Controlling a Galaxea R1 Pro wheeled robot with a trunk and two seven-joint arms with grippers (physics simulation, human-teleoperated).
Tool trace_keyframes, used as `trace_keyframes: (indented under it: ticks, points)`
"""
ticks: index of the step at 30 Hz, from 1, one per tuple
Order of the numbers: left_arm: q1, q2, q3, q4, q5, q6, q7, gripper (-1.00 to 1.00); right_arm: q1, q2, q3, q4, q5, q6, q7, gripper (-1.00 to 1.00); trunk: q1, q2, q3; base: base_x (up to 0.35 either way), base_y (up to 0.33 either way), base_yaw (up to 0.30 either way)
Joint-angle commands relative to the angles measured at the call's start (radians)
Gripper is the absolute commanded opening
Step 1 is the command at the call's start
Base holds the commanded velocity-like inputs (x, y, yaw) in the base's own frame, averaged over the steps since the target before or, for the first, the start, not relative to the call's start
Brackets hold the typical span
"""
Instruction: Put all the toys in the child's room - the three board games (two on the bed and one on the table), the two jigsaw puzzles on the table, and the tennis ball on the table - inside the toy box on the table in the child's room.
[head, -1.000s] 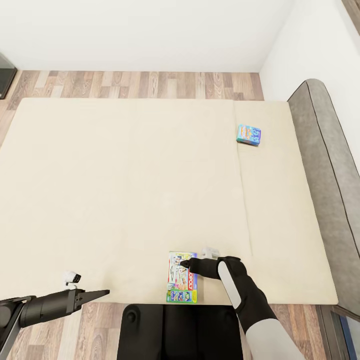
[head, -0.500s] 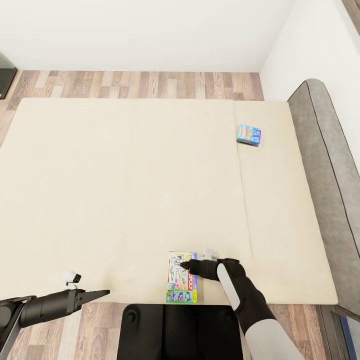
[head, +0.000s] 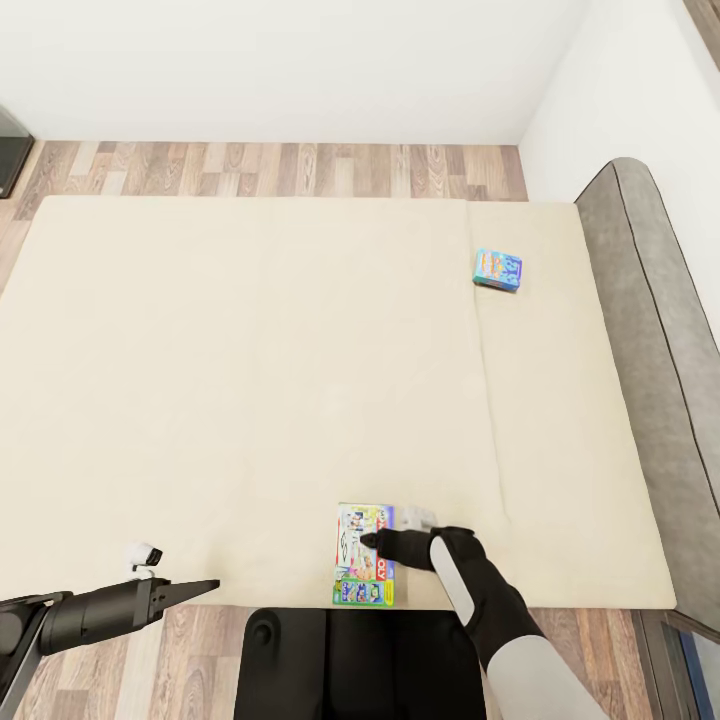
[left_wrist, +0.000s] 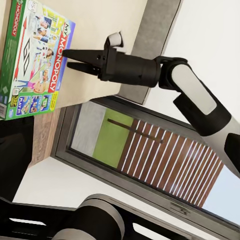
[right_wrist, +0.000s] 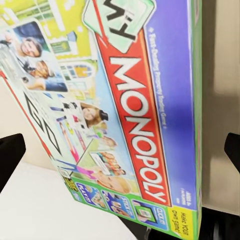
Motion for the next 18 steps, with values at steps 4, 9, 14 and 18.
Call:
trace_keyframes:
  ticks: [4, 9, 14, 18]
  points:
    - [0.0, 0.0, 0.0, 0.0, -0.001, 0.011, -0.004, 1.0, -0.001, 0.0, -0.001, 0.005, 0.004, 0.001, 0.004, 1.0, 0.001, -0.002, -0.001, 0.0, 0.0, 0.0]
    - [0.0, 0.0, 0.0, 0.0, 0.0, 0.011, -0.004, 1.0, -0.001, 0.0, -0.001, 0.008, 0.005, -0.002, 0.004, 1.0, 0.001, -0.002, -0.001, 0.0, 0.0, 0.0]
    - [0.0, 0.0, 0.0, 0.0, -0.001, 0.011, -0.004, 1.0, -0.001, 0.0, -0.001, 0.01, 0.007, -0.005, 0.004, 1.0, 0.001, -0.002, -0.001, 0.0, 0.0, 0.0]
    - [0.0, 0.0, 0.0, 0.0, -0.001, 0.011, -0.004, 1.0, -0.001, 0.0, -0.001, 0.012, 0.007, -0.01, 0.004, 1.0, 0.001, -0.002, -0.001, 0.0, 0.0, 0.0]
